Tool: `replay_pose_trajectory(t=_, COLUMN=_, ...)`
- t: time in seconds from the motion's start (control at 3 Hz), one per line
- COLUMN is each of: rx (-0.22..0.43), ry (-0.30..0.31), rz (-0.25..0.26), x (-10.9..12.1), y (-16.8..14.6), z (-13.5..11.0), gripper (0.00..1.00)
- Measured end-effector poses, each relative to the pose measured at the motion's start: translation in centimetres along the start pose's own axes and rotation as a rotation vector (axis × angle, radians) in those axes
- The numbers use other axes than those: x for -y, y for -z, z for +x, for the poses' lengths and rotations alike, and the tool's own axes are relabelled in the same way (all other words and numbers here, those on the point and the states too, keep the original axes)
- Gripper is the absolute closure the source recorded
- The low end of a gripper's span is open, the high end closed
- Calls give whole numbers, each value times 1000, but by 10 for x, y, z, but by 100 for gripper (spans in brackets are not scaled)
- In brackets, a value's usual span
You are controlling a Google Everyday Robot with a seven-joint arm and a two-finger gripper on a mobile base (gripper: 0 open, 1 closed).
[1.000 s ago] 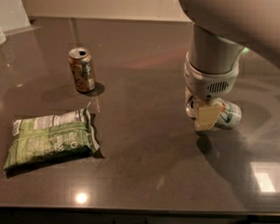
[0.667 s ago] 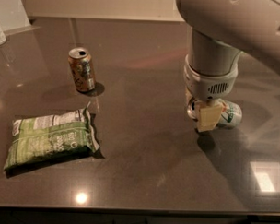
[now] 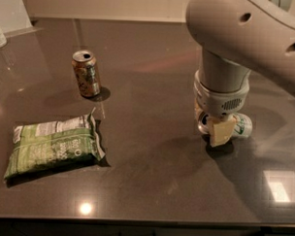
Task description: Knock 7up can over
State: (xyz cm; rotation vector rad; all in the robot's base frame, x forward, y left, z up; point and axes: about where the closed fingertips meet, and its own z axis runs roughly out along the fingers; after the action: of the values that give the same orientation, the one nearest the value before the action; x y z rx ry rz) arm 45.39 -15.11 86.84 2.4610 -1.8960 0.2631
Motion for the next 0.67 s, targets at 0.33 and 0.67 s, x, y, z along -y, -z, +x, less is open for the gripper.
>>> replay_pose_trajectory(t=0.33, rx=-3, ry=29, rz=-6, x=0, y=-11, z=-1, gripper=30)
replay_pose_trajectory(t=0.67, rx=6, ry=40, rz=-14, x=-2, y=-20, z=-1, gripper=6)
